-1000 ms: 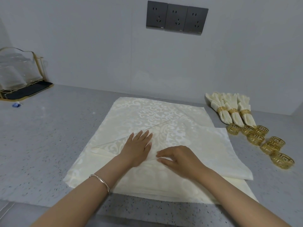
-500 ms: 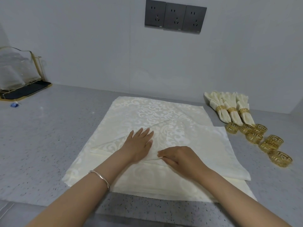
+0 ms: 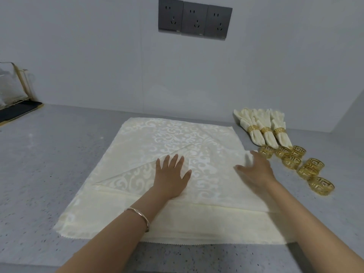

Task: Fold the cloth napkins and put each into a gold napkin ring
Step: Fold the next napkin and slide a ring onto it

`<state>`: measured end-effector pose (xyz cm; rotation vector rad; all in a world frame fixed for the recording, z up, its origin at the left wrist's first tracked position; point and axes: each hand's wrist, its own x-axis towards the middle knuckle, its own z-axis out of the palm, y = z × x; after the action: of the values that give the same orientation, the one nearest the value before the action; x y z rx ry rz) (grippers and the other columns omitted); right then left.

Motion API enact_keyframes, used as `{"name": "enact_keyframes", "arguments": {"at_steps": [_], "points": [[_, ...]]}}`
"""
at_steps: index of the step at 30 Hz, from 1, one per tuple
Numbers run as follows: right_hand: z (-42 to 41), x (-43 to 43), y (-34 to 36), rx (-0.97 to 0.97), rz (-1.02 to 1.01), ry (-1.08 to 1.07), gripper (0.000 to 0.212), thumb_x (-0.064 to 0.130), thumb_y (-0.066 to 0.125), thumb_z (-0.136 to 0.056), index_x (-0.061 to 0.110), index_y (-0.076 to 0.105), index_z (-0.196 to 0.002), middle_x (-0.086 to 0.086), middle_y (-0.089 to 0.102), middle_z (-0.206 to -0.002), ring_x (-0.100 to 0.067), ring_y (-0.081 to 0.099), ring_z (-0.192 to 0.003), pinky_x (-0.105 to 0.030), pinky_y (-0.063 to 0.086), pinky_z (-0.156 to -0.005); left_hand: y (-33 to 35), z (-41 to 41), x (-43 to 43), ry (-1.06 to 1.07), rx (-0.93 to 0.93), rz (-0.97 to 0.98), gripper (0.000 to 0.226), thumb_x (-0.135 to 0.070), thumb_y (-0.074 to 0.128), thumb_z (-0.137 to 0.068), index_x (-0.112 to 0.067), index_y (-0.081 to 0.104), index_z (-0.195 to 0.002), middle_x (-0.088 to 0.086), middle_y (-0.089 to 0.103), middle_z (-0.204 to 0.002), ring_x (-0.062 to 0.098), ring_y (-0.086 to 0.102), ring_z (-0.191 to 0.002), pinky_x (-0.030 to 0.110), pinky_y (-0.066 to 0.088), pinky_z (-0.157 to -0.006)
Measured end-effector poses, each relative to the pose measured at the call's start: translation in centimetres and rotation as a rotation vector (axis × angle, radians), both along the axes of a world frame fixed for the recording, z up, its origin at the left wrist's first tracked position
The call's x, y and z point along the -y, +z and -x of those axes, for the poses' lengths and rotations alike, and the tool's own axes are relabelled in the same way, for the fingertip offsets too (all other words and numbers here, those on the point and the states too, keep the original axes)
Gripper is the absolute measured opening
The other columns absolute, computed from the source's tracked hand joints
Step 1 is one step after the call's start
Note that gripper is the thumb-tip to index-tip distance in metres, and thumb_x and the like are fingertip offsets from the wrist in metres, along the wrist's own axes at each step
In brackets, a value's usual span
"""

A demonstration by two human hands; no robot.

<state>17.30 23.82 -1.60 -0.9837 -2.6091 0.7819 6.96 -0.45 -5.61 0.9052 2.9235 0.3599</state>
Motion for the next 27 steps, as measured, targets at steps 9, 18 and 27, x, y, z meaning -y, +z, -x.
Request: {"name": "enact_keyframes", "arguments": {"at_steps": [9,18,27], "points": [[1.8,-3.8,-0.5,0.237,0.122,-0.21,0.111,0.06,0.074,-0.068,0.003,0.02,-0.146,-0.015,0.031,-0.149,-0.035,0.029,-0.137,-0.042,0.03,-0.11,-0.1,0.1,-0.1,0.004,-0.023,0.025,0.067,-0.058,0.016,-0.097,-0.025,0.001,-0.153,-0.003,-0.005,-0.161,0.021,-0.01,-0.148,0.046,-0.012,-0.118],[0.2,-4.0,-1.4,-0.396,0.326,-0.175,0.015,0.026,0.068,-0.073,0.014,0.068,-0.083,0.0,0.068,-0.076,-0.024,0.065,-0.074,-0.028,0.048,-0.063,-0.2,0.2,-0.1,0.005,-0.031,0.018,0.067,-0.059,0.017,-0.097,-0.025,0.002,-0.153,-0.004,-0.004,-0.161,0.021,-0.009,-0.148,0.047,-0.01,-0.118],[-5.1,6.4,-3.2,-0.265,-0.216,0.621,0.031,0.043,0.047,-0.095,0.033,0.066,-0.117,0.029,0.055,-0.118,0.015,0.046,-0.113,-0.002,0.034,-0.095,-0.1,0.2,0.0,-0.124,-0.036,-0.081,0.053,-0.043,0.015,-0.103,-0.029,0.006,-0.153,-0.007,0.005,-0.161,0.015,-0.004,-0.148,0.04,-0.009,-0.118]]}}
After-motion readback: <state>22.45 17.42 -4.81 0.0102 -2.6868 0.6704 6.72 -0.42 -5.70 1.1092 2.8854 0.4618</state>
